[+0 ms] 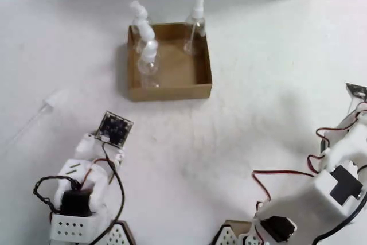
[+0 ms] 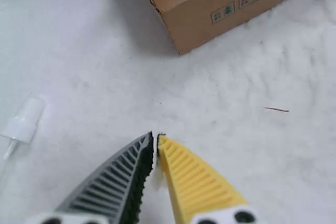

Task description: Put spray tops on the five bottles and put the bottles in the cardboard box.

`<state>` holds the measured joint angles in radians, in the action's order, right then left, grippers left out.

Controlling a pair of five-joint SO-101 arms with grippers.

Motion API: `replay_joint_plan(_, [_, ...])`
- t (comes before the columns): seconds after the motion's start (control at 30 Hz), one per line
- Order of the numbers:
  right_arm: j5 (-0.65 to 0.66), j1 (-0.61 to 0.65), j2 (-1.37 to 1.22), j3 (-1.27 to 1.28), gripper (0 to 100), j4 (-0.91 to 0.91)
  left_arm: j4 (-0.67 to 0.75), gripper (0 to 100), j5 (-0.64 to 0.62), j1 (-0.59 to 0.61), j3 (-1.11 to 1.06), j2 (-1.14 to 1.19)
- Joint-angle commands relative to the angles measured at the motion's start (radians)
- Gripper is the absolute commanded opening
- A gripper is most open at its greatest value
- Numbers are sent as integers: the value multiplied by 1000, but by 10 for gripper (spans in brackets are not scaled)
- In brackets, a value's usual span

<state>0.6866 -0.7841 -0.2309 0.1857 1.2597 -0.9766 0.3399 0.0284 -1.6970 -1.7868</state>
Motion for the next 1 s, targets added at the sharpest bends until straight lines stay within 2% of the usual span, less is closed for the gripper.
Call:
replay_joint_plan(0.0, [-12,-27,12,-71,245,59,-2,20,3,2,3,-5])
replay_joint_plan(0.47, [-12,-67,16,0,247,51,0,20,8,2,3,-5])
replay_joint_plan(0.73, [-87,-71,70,-3,248,51,0,20,8,1,3,-5])
replay_joint_plan(0.87, [-87,-76,110,87,248,41,0,20,8,1,3,-5])
replay_joint_plan(0.97, [-92,-81,157,173,248,-31,18,20,8,1,3,-5])
